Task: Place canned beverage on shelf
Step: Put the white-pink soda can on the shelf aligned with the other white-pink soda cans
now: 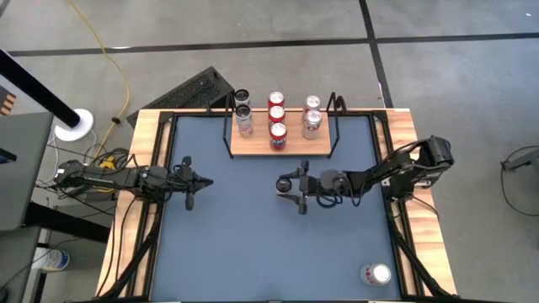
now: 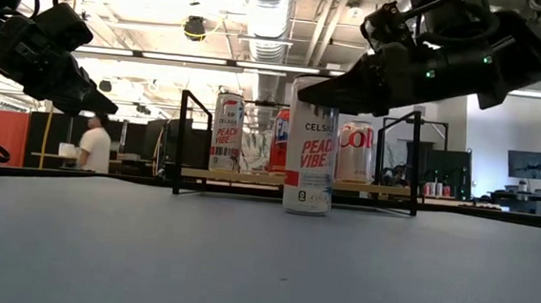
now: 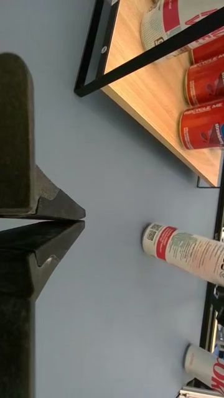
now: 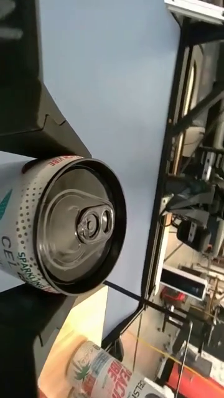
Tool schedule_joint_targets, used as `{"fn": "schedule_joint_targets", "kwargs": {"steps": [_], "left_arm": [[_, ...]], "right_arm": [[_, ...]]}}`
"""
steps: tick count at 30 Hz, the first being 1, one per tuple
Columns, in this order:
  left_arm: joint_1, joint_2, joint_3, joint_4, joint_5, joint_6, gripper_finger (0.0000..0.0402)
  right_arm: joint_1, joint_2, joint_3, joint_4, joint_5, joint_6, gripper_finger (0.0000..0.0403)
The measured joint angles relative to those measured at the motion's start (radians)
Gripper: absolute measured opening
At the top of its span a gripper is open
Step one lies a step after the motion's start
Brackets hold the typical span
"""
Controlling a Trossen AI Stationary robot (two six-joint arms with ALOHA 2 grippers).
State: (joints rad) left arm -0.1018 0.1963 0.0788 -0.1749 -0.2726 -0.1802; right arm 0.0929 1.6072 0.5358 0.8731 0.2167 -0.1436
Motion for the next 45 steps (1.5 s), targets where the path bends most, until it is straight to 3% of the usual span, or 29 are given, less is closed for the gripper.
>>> {"fn": "schedule_joint_targets", "kwargs": {"steps": [13,21,27,37,45], "left_arm": [[0.0,0.0,0.0,0.0,0.0,0.0,0.0],[0.0,0.0,0.0,0.0,0.0,0.0,0.0],[0.0,0.0,0.0,0.0,0.0,0.0,0.0],[0.0,0.0,0.0,0.0,0.0,0.0,0.0],[0.0,0.0,0.0,0.0,0.0,0.0,0.0]], "right_arm": [[-0.103,-0.057,0.003,-0.106,-0.088,0.063,0.0276],[-0.142,-0.057,0.087,-0.258,-0.171,0.059,0.0276],[-0.142,-0.057,0.134,-0.345,-0.176,0.031,0.0276],[-0.142,-0.057,0.135,-0.347,-0.171,-0.067,0.0277],[-0.155,-0.058,0.137,-0.377,-0.164,-0.024,0.0276]]}}
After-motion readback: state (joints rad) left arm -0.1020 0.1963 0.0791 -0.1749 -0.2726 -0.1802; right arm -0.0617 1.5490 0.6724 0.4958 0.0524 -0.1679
